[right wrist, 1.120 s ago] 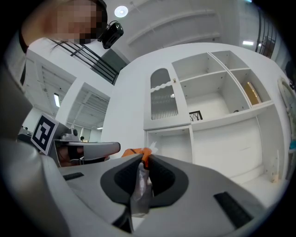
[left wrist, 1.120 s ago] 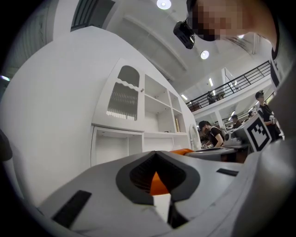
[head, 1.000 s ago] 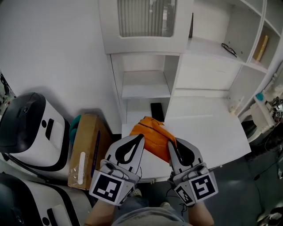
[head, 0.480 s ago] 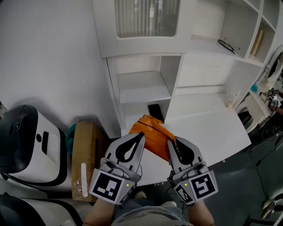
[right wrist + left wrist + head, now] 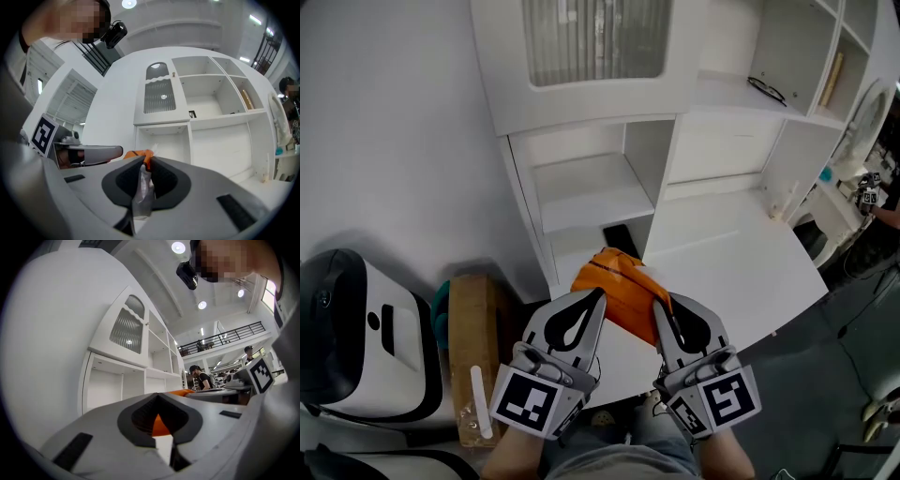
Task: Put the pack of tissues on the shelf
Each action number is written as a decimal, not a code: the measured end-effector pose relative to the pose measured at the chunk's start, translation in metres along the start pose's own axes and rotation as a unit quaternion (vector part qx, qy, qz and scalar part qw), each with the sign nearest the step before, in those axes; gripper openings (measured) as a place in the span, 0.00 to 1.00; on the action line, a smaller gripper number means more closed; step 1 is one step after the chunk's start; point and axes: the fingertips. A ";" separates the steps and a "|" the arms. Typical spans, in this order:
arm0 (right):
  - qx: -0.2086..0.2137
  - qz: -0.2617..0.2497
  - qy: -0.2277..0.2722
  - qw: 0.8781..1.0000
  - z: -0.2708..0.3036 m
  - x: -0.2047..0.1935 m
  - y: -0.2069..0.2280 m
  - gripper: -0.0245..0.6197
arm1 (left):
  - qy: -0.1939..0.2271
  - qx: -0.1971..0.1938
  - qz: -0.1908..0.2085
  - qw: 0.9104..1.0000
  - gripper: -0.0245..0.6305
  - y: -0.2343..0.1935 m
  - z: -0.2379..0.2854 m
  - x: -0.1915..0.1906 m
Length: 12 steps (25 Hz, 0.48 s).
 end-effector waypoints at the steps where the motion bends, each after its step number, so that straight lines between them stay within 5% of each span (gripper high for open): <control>1: -0.003 -0.001 -0.001 1.000 0.001 0.000 0.002 0.11 | 0.000 -0.001 -0.004 1.000 0.10 -0.001 0.002 -0.001; 12: 0.012 -0.005 -0.004 1.000 0.033 0.008 0.019 0.11 | -0.005 0.016 -0.005 1.000 0.10 -0.018 0.023 -0.002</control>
Point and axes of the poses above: the fingertips, and each gripper's own axes: z forward along the fingers, y to its right, x out of its top, and after that the axes turned 10 degrees about z, right-handed
